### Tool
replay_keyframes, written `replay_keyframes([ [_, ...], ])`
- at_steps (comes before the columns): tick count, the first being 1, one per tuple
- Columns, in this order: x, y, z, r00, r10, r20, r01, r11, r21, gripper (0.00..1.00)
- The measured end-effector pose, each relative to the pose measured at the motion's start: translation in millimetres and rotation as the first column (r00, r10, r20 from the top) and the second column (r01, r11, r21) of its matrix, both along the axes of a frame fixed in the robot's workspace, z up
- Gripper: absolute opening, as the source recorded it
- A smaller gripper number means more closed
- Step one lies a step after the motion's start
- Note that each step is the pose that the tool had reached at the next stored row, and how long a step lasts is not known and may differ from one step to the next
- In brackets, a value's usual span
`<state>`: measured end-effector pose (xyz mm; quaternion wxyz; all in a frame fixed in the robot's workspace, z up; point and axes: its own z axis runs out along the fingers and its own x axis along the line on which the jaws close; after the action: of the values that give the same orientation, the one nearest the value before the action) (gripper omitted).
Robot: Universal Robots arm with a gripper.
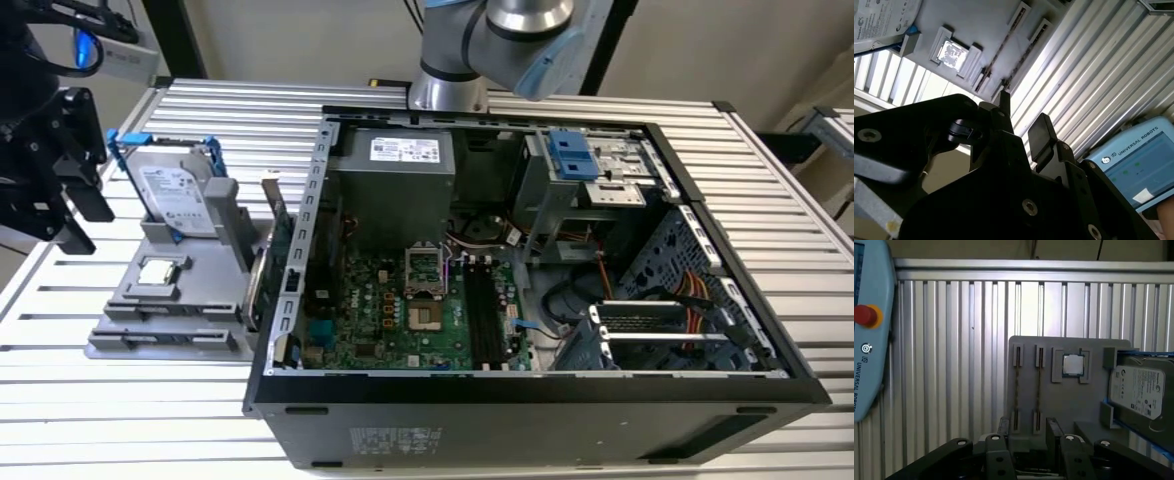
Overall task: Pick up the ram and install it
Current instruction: 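Pick up the ram and move it above insertion slot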
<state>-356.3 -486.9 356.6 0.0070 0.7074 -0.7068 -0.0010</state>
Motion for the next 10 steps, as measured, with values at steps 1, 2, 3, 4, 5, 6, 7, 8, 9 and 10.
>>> replay_keyframes([
  [1,0.0,0.1,-0.7,1.0000,0.000,0.0000,0.000,1.0000,-0.0007,1.00],
  [2,0.0,0.1,-1.2,1.0000,0.000,0.0003,0.000,1.0000,-0.0009,1.00],
  [3,0.0,0.2,-1.9,1.0000,0.000,0.0006,0.000,1.0000,-0.0012,1.00],
  [4,0.0,0.3,-2.5,1.0000,0.000,0.0005,0.000,1.0000,-0.0017,1.00],
  [5,0.0,0.3,-3.3,1.0000,0.000,0.0006,0.000,1.0000,-0.0019,1.00],
  [6,0.0,0.3,-3.9,1.0000,0.000,0.0006,0.000,1.0000,-0.0023,1.00],
  [7,0.0,0.3,-4.6,1.0000,0.000,0.0005,0.000,1.0000,-0.0026,1.00],
  [8,0.0,0.3,-5.2,1.0000,0.000,0.0006,0.000,1.0000,-0.0029,1.00],
  [9,0.0,0.3,-6.0,1.0000,0.000,0.0006,0.000,1.0000,-0.0031,1.00],
  [10,0.1,0.4,-6.6,1.0000,0.000,0.0005,0.000,1.0000,-0.0033,1.00],
])
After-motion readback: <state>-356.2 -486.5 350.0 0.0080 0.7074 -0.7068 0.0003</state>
